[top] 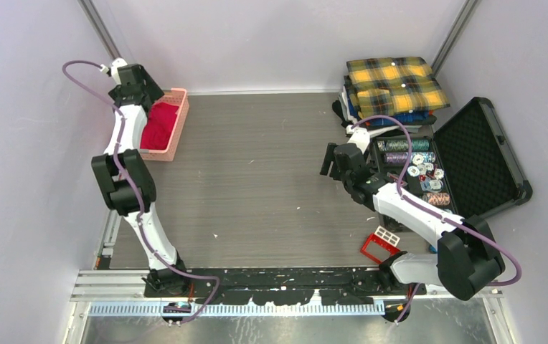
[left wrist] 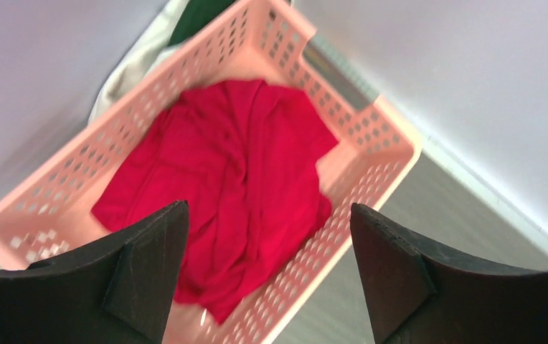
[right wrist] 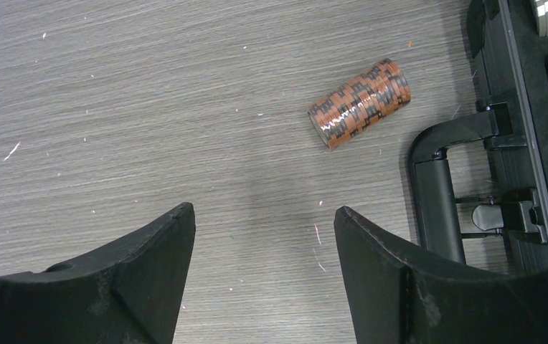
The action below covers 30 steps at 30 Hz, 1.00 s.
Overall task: Fold and stack the mixed laundry pile
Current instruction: Pick up the T-shirt and place it in the bin.
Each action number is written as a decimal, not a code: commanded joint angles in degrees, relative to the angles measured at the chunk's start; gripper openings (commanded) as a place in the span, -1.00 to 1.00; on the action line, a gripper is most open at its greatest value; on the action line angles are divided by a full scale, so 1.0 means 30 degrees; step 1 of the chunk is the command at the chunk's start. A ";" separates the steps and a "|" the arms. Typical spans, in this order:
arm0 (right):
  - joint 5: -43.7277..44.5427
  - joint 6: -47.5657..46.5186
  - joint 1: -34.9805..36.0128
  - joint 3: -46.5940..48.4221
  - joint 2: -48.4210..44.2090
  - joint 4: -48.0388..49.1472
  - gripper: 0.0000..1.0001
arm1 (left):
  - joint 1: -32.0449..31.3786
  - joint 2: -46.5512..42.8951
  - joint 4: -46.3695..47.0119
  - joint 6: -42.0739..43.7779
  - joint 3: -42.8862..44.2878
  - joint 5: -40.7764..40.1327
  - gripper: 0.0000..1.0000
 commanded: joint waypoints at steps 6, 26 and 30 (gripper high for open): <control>0.0160 -0.0069 0.0087 0.0487 -0.0348 0.0814 0.49 | 0.0076 0.5202 0.3918 0.0571 0.5758 -0.2674 0.67; 0.0340 0.0096 0.0109 0.0826 0.0069 0.0558 0.42 | -0.0404 0.8524 -0.2667 0.0206 0.8738 -0.1856 0.32; 0.0343 0.0082 0.0088 0.0837 0.0076 0.0556 0.40 | -0.0342 0.8965 -0.2265 0.0347 0.8894 -0.1191 0.11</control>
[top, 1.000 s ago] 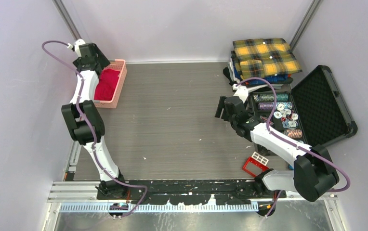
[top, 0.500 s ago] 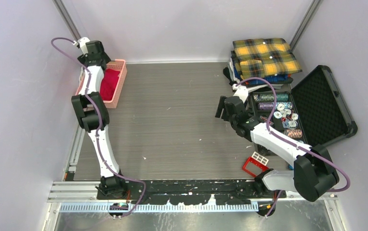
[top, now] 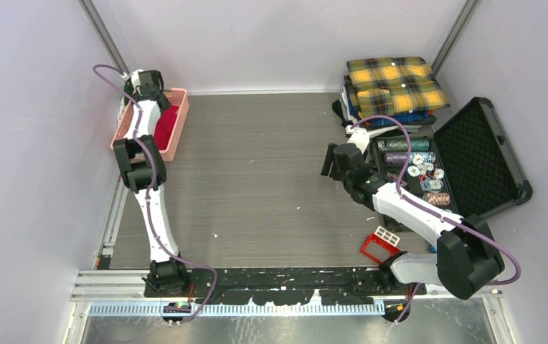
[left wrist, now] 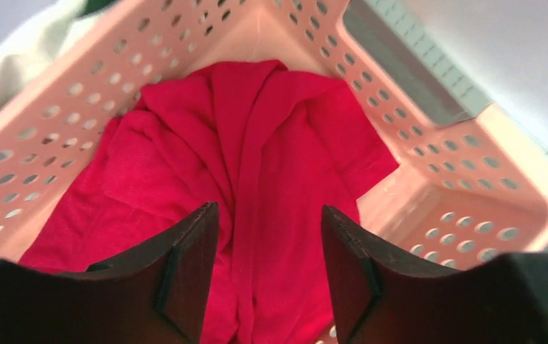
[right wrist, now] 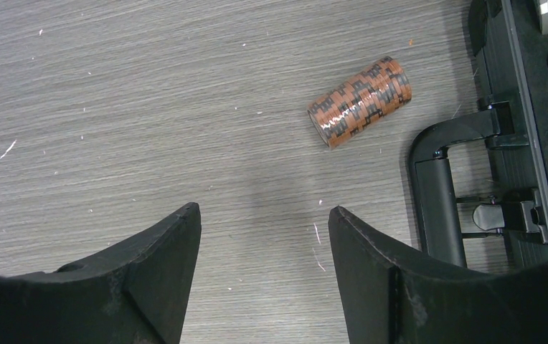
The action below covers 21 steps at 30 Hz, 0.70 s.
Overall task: Fold and stack the mixed laundry pile
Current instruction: Pick up the T-shirt and place it in the bin.
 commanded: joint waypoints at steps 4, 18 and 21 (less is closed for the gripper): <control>0.0404 0.0126 0.0107 0.0890 0.0053 0.0499 0.37 | 0.0233 0.0828 -0.0894 0.0196 0.1360 0.0260 0.07; 0.0443 0.0155 0.0086 0.1008 0.0220 0.0374 0.29 | -0.0413 -0.3082 0.0385 -0.0733 -0.1296 0.0257 -1.00; 0.0465 0.0154 0.0105 0.0991 0.0162 0.0387 0.28 | -0.0776 -0.5735 0.2397 -0.1524 -0.4526 0.0893 -1.00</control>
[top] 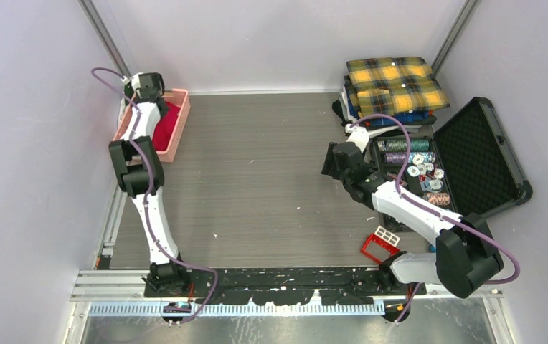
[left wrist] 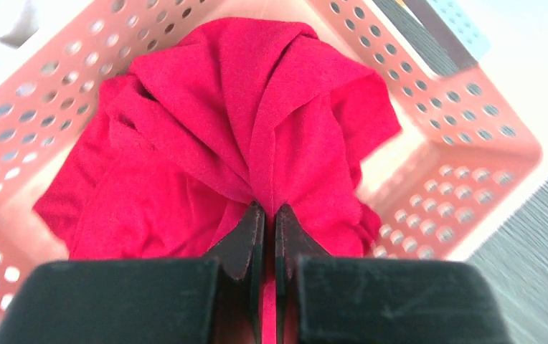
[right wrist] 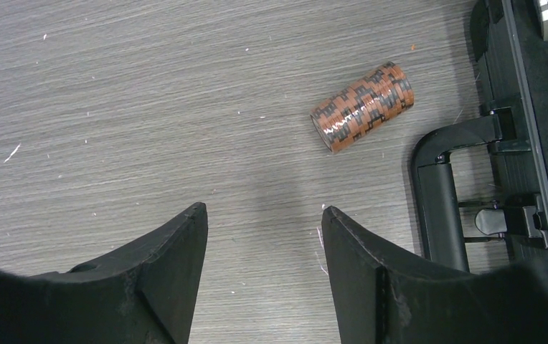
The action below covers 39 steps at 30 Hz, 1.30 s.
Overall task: Fold and stack the mixed laundry pile
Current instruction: Pick up the T-shirt and place it in the bin, then place the T-shirt at the center of the board.
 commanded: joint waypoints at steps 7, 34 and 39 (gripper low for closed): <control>0.0454 0.0155 0.0090 0.0665 -0.0130 0.0413 0.28 | -0.2447 -0.9285 0.4009 -0.0668 -0.3527 0.0154 -1.00; -0.6111 0.0639 0.0803 0.1876 -0.2656 -0.2543 0.44 | -0.6193 -2.1734 -0.8724 0.1945 -1.0953 0.9084 0.99; -0.6169 0.1576 0.3392 0.2931 -0.0456 -0.1752 0.40 | -0.6191 -2.4071 -0.9251 0.2878 -1.4544 0.8025 0.99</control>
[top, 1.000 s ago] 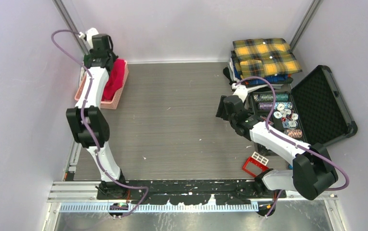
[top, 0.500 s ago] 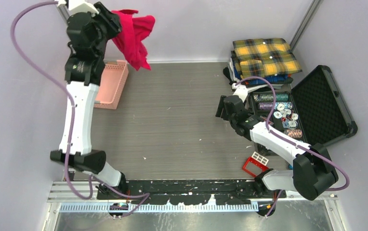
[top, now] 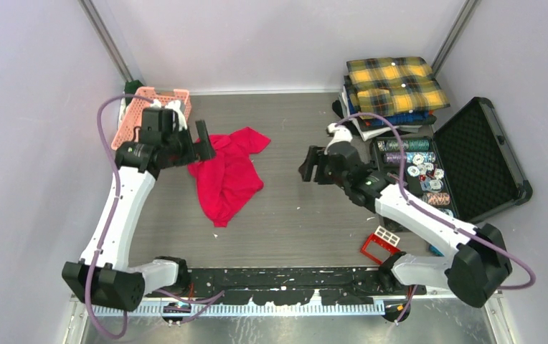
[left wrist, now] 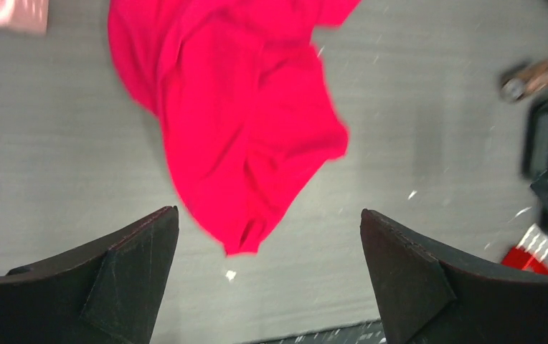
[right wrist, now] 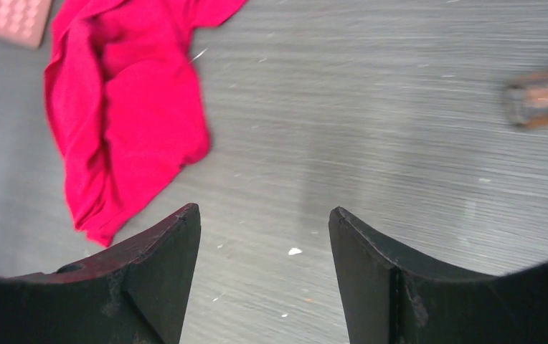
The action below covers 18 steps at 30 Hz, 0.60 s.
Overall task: Fold and stack the mixed laundry pile
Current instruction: Place the T-shirt at the center of the board, then flatten out the T-shirt at the center of the board.
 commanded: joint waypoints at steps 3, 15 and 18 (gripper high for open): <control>-0.1019 0.1623 0.3216 0.2579 0.3754 0.0974 0.37 | 0.0031 -0.3492 -0.1004 0.1019 -0.3341 -0.0746 0.92; -0.0899 0.3485 0.5132 0.9250 1.3051 0.0409 0.30 | -0.0046 -0.4902 0.3757 -0.4223 -0.9036 -0.0249 0.47; -0.0507 0.3607 0.5135 1.0135 1.4274 -0.0214 0.30 | -0.0305 -0.5442 0.4596 -0.4712 -1.0716 -0.1096 0.47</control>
